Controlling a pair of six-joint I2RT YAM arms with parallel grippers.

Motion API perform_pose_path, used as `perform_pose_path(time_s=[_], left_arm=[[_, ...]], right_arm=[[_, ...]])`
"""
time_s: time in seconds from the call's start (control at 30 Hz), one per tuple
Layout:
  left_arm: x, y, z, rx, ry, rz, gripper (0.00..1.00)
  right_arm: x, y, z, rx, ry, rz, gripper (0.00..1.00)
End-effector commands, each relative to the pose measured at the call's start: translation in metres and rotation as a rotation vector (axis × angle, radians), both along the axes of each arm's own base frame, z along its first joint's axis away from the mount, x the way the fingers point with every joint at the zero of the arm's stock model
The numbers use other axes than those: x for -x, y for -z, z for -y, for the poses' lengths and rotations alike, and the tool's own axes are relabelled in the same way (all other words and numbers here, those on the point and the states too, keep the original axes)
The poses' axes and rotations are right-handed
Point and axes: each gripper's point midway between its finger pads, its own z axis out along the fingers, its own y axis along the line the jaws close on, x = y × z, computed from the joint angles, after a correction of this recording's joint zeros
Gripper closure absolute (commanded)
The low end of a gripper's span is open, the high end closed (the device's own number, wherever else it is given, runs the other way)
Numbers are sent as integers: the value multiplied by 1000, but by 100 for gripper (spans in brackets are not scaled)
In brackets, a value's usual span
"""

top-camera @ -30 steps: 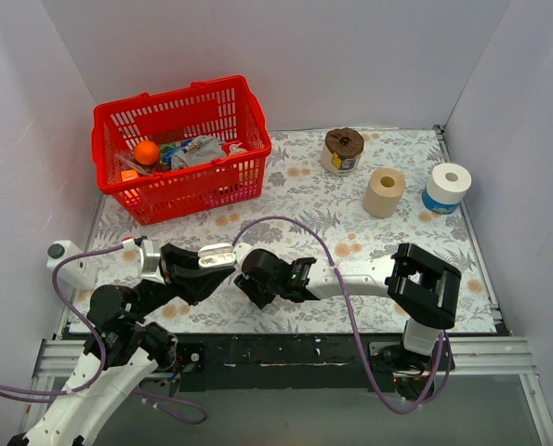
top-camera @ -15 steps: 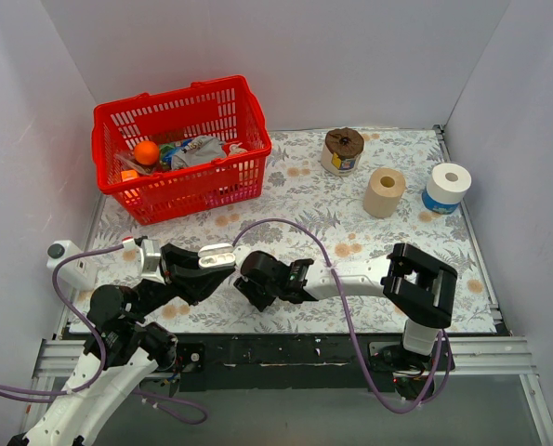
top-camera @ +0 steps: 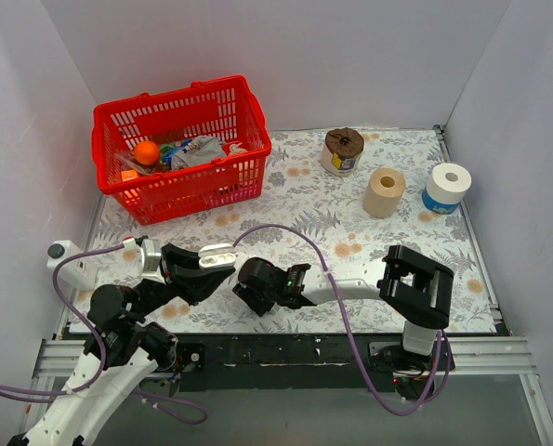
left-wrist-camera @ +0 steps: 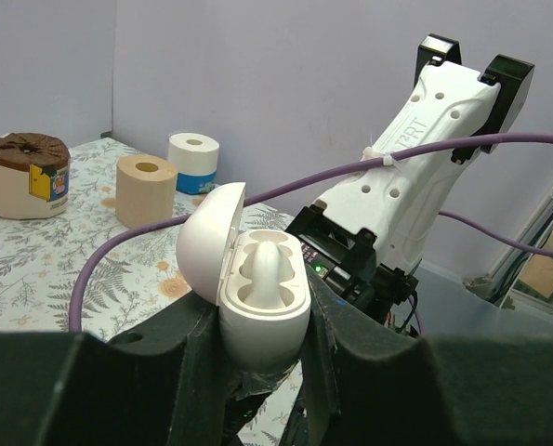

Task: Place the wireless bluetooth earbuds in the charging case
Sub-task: Pick up the earbud from the center of the board.

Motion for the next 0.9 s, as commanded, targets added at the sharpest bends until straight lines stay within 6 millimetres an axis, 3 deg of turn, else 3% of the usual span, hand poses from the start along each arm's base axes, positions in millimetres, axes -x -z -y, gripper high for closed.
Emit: perform_pose_path(time_s=[0.0, 0.2, 0.27, 0.53, 0.67, 0.87], left_arm=[[-1, -3, -1, 6, -11, 5, 100], [1, -3, -2, 9, -4, 6, 100], [1, -4, -2, 11, -8, 8, 100], [3, -4, -4, 16, -10, 8, 100], [4, -5, -5, 18, -10, 10, 100], [3, -3, -5, 17, -16, 5, 100]], right_arm=[[14, 13, 2, 24, -15, -26, 57], [15, 10, -1, 15, -14, -23, 60], [13, 4, -2, 5, -6, -13, 55], [-20, -39, -2, -74, 83, 57, 48], [-37, -41, 5, -77, 117, 55, 49], [-37, -33, 1, -66, 88, 35, 49]])
